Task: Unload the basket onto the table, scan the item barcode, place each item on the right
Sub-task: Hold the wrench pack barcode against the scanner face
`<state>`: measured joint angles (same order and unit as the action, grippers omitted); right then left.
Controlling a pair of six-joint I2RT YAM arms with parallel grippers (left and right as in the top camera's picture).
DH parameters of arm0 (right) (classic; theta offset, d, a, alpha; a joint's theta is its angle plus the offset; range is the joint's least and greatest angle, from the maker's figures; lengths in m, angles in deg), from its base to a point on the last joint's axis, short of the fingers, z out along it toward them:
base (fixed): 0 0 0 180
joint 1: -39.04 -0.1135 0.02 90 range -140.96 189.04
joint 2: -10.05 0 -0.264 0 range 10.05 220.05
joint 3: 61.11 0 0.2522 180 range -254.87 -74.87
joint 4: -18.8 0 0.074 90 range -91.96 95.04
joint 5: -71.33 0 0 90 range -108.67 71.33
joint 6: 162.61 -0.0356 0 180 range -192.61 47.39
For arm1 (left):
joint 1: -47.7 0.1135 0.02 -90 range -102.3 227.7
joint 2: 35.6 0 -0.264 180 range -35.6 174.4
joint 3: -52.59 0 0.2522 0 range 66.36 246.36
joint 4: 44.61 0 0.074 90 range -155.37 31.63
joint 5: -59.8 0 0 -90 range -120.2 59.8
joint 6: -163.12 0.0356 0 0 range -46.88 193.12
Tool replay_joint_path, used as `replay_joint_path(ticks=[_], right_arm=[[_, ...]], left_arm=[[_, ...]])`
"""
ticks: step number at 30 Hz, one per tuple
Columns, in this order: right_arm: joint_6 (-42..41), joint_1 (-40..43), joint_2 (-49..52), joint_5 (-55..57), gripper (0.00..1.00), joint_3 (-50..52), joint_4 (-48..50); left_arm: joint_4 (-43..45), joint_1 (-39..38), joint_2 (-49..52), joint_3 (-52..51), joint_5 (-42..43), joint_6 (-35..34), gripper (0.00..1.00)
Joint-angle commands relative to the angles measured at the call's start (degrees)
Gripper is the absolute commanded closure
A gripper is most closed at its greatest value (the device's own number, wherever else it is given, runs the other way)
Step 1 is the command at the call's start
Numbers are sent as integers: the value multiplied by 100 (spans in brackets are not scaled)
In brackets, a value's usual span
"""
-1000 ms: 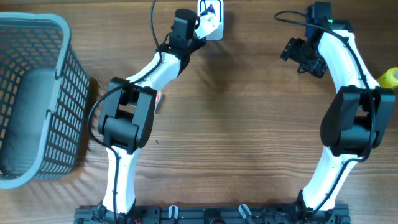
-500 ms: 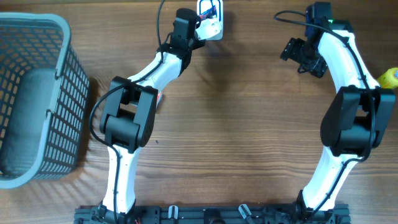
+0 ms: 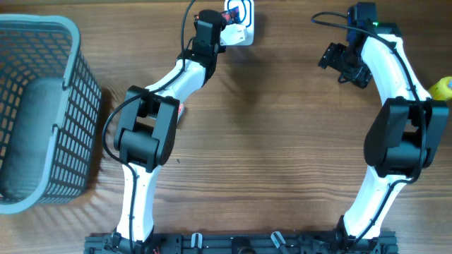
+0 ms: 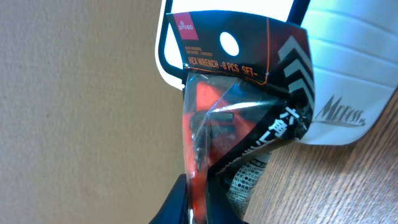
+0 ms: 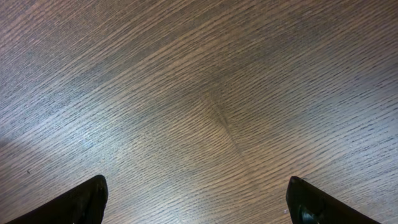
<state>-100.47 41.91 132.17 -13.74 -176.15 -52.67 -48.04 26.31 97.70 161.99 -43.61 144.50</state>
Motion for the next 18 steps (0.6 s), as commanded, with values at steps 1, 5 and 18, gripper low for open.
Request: replay_joint_path(ticks=[1,5,18], right_arm=[[-59,-44,-157,-48,8,50,26],[-17,-55,-157,-50,8,50,26],[111,-55,-160,-334,12,48,-15]], left_arm=[[63,-66,70,162,-195,520,96],[57,-133,59,179,-236,645,96],[-192,-205,-507,179,-662,-297,96]])
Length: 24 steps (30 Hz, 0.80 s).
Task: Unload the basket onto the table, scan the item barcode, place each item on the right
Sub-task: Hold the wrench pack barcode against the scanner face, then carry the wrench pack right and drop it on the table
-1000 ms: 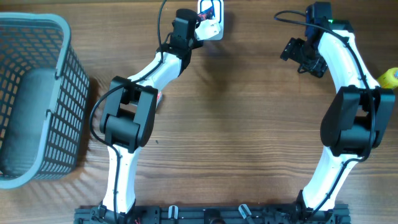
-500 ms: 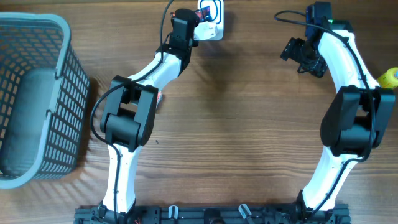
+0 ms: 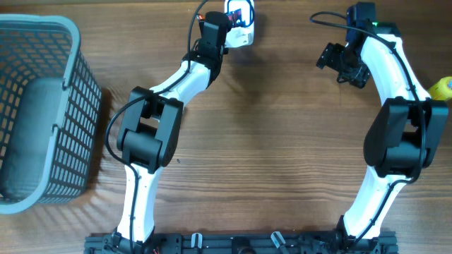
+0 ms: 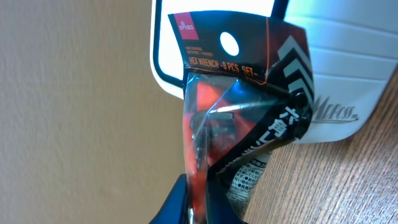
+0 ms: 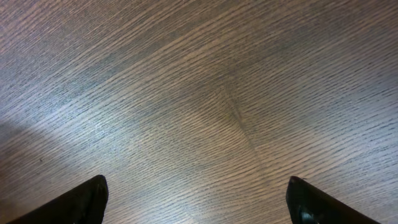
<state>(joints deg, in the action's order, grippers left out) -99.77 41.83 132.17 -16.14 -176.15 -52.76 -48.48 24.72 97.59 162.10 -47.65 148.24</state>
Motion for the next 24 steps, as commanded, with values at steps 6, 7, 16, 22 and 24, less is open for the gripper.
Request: replay_joint_path(ticks=[6,7,16,22,24], right_arm=[[79,20,-181,-96,15,37,-55],[168,48,-181,-120,15,37,-66],[273,761,-354,-610,15,24,-341],[544,1788,-603,-1832,17,-50,-487],[820,1993,-817,-2247,17,-195,-487]], left_arm=[[-1851,-293,-1443,168,284,-2935,96],[-2103,-372,-1613,168,328,-3119,96],[-3348,-450,-2658,168,2933,-5036,96],[-3375,-190,-2680,168,4837,-5925,96],[-3394,-192,-2680,168,4894,-5930,96]])
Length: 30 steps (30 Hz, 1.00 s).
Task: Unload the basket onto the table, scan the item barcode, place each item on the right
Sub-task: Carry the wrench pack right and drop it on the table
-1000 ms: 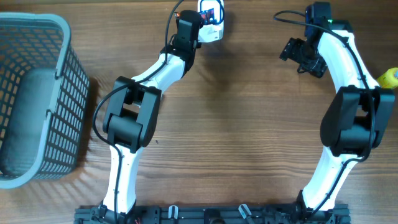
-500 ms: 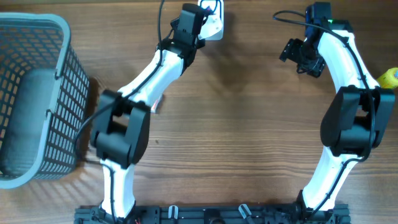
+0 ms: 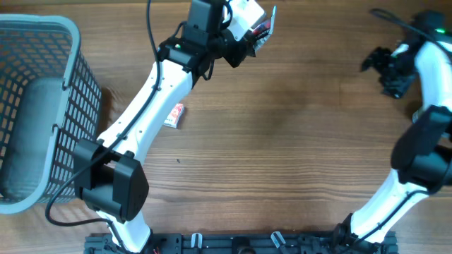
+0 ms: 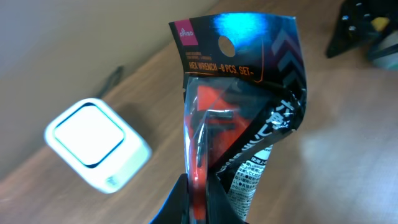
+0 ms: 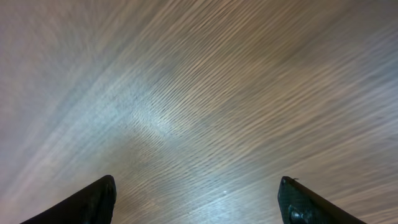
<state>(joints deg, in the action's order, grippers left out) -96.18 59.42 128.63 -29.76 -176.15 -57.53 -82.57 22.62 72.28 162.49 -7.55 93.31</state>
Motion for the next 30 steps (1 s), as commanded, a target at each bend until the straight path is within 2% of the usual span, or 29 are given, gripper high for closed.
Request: replay_joint_path(ticks=[1,4,10,15,20,25,30], right_arm=[[573,284,-577,-1012,17,-254,-4],[715,326,-1147,-1152,16,-461,17],[673,332,-2712,-999,14,-533,33],[409,332,-3803,-66,4,-533,4],[409,332,-4666,-57,4,-533,-90],[396,332,-5521,-127,1,-533,-310],[516,332,-5794,-579,1,-669,-828]], left_arm=[[7,17,-149,129,883,-439,96],[-48,9,-149,129,1147,-439,96],[-9,291,-116,129,3960,-437,96],[-9,772,-114,127,5311,-476,96],[-2,483,-42,127,4981,-566,96],[291,-326,354,127,3587,-581,96],[1523,-1102,1147,127,1786,-1528,95]])
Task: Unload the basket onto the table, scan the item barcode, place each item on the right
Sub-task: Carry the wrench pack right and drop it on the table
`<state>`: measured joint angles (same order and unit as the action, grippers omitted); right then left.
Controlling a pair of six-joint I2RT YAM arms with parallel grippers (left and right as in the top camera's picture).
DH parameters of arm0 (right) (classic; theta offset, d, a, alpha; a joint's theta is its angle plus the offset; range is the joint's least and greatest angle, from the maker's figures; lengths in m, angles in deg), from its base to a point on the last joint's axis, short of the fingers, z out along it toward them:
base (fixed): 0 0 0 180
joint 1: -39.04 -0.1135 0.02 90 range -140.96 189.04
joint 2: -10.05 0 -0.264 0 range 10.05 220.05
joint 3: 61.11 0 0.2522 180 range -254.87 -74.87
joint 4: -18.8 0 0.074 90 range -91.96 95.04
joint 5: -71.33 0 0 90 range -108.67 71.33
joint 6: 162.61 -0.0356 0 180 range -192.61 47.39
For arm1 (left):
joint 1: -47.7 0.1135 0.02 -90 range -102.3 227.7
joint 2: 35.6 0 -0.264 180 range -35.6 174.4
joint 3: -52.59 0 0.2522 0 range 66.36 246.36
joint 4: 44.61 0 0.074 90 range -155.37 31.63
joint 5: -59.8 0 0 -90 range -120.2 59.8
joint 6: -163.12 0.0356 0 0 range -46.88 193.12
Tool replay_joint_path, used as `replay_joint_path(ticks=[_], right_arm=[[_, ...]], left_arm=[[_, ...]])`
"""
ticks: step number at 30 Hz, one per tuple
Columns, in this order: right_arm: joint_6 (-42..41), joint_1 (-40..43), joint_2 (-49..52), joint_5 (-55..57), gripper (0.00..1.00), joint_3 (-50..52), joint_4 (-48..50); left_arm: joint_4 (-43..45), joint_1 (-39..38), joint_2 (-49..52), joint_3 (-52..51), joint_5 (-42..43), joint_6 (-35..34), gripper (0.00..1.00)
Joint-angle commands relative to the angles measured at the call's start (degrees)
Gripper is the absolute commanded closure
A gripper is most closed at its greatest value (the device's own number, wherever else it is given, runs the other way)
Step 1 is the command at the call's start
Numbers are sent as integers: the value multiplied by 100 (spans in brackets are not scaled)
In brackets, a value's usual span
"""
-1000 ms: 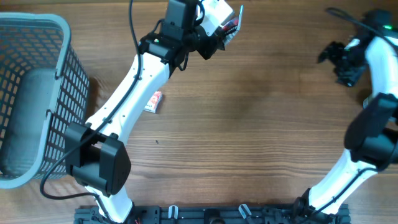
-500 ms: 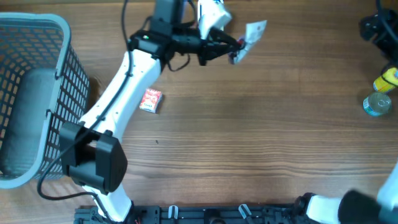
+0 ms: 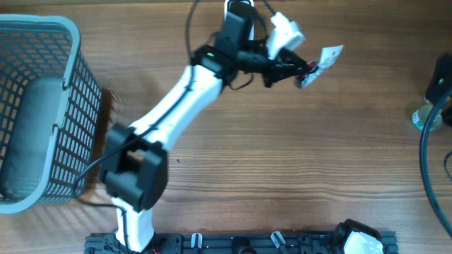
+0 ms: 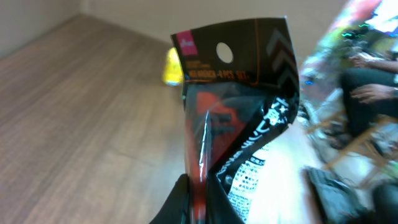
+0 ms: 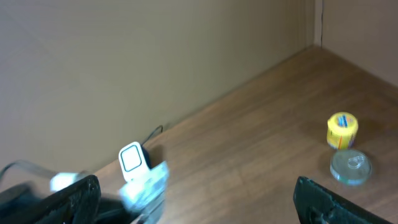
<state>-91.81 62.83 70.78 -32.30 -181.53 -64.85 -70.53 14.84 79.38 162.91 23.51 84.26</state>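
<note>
A black and red hex wrench package (image 4: 239,118) is pinched at its lower edge by my left gripper (image 4: 200,202), which is shut on it. In the overhead view the left gripper (image 3: 291,70) holds the package (image 3: 321,58) above the table, right of top centre. The white square barcode scanner (image 5: 132,160) stands by the far wall, and the blurred package (image 5: 148,185) hangs just in front of it in the right wrist view. My right gripper (image 5: 199,208) is open with nothing between its dark fingers (image 5: 71,199). In the overhead view only a dark part of it shows at the right edge.
A grey mesh basket (image 3: 67,106) fills the left side of the table. A yellow tape roll (image 5: 342,127) and a clear round lid (image 5: 350,167) lie at the far right. The back wall runs close behind the scanner.
My left arm has swung to the right with the package, away from the scanner. The right arm has drawn back to the right edge, and its camera now looks across the table at the scanner.
At the first two moments my left gripper held the package close against the scanner's face at the back of the table. By 1.0 s ago the package was lifted off, the scanner lying below and to the left. Now it hangs further right.
</note>
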Motion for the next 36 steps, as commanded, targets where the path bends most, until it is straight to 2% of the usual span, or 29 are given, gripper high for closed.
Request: replay_joint_path(ticks=[1,3,4,9,14,19,20,21,22,26,29,32,34,36], right_arm=[[116,-9,-28,-516,1,-142,-103],[131,-9,-44,-748,0,-146,-116],[140,-9,-42,-726,0,-146,-149],[118,-9,-26,-726,0,-144,-254],[105,-9,74,-549,1,-122,-494],[262,-11,597,-341,0,-122,-953],[459,-11,787,-339,0,-122,-1062],[599,-22,1010,-341,0,-118,-1169],[715,-66,1233,-385,0,-83,-1202],[1805,-542,2184,-942,0,26,-1137],[2422,-1285,3104,-868,1,26,-977],[2498,-1954,3851,-81,6,26,-699],[2315,-2446,4435,789,7,26,-396],[2328,-2841,4868,1290,8,26,-72]], left_arm=[[487,-448,577,85,-1779,-739,95],[741,-684,807,85,-2485,-866,95],[782,-743,863,85,-2583,-863,94],[763,-815,1045,85,-2981,-861,95],[466,-837,1093,85,-3040,-839,96],[396,-535,966,87,-3429,-844,95],[343,-431,866,87,-3429,-844,75],[249,-313,728,85,-3429,-844,22],[107,-184,551,87,-3432,-841,0],[-743,328,-330,85,-3720,-841,0],[-1665,610,-1318,85,-4787,-787,0],[-2253,601,-2092,85,-5379,-382,0],[-2507,610,-2605,85,-5821,-389,0],[-2643,669,-2887,79,-5877,-387,0]])
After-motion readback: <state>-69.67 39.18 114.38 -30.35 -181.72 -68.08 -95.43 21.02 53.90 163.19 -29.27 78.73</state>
